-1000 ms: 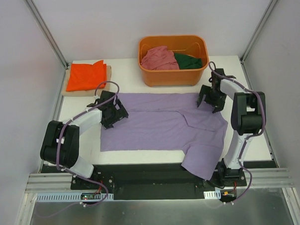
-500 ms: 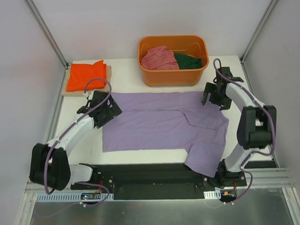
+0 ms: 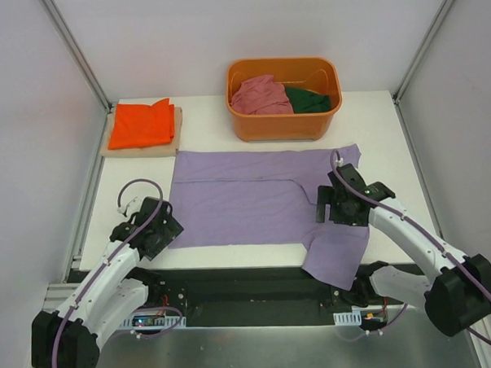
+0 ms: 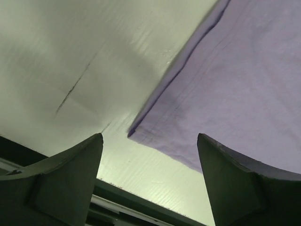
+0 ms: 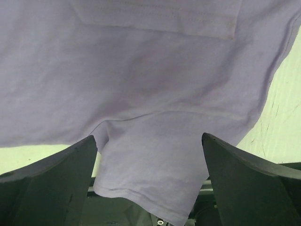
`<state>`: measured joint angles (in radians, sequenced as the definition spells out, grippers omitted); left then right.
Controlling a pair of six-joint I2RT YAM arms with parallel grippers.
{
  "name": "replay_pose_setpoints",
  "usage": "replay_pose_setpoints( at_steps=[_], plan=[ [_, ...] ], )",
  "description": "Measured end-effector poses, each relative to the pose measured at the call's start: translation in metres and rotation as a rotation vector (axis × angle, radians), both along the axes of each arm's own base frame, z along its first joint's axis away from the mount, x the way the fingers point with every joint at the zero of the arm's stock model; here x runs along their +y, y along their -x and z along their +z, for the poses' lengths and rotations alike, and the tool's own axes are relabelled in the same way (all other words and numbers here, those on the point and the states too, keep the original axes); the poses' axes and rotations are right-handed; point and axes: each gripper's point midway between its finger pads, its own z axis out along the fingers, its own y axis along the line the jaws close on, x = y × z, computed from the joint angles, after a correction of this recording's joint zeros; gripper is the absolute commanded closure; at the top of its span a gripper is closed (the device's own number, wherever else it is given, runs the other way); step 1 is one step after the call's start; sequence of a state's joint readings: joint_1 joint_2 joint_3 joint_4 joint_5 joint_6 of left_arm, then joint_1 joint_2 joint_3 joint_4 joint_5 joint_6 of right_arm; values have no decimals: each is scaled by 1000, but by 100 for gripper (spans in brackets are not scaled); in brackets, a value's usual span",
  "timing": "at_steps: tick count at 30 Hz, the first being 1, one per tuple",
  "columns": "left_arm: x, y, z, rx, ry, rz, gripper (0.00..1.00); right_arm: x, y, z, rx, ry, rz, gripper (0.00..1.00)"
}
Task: Fold and stack the t-shirts
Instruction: Grap the side of the flattened tshirt closest away from the robot with both arms
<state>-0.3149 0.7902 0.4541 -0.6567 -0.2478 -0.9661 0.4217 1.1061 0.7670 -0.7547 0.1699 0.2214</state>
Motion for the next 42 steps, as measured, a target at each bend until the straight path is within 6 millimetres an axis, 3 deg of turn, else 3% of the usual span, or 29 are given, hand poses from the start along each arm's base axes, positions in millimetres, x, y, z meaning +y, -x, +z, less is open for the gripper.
replay_pose_setpoints(
  at_steps=[2, 5, 13, 21, 22, 24, 35, 42],
  plan=[
    [1, 6, -4, 17, 3, 16, 40, 3, 4, 4, -18, -3, 13, 4],
    [2, 9, -9, 45, 4, 39, 52, 5, 8, 7, -39, -16, 11, 4],
    [3, 17, -22, 133, -17, 55, 62, 0, 16, 2, -29, -5, -10, 4],
    [0, 13, -25, 135, -8, 52, 76, -1, 17, 1, -27, -2, -12, 4],
    [-2, 12, -25, 131, -7, 46, 80, -1, 17, 2, -27, -2, -12, 4],
    [-4, 10, -25, 126, -4, 36, 100, -2, 18, 2, -30, -3, -13, 4],
    [-10, 1, -24, 101, 7, 4, 100, -6, 35, 2, 5, 10, -3, 4],
    [-8, -23, -17, 77, -50, -7, 100, 20, 70, -9, 114, 25, 149, 4]
  ],
)
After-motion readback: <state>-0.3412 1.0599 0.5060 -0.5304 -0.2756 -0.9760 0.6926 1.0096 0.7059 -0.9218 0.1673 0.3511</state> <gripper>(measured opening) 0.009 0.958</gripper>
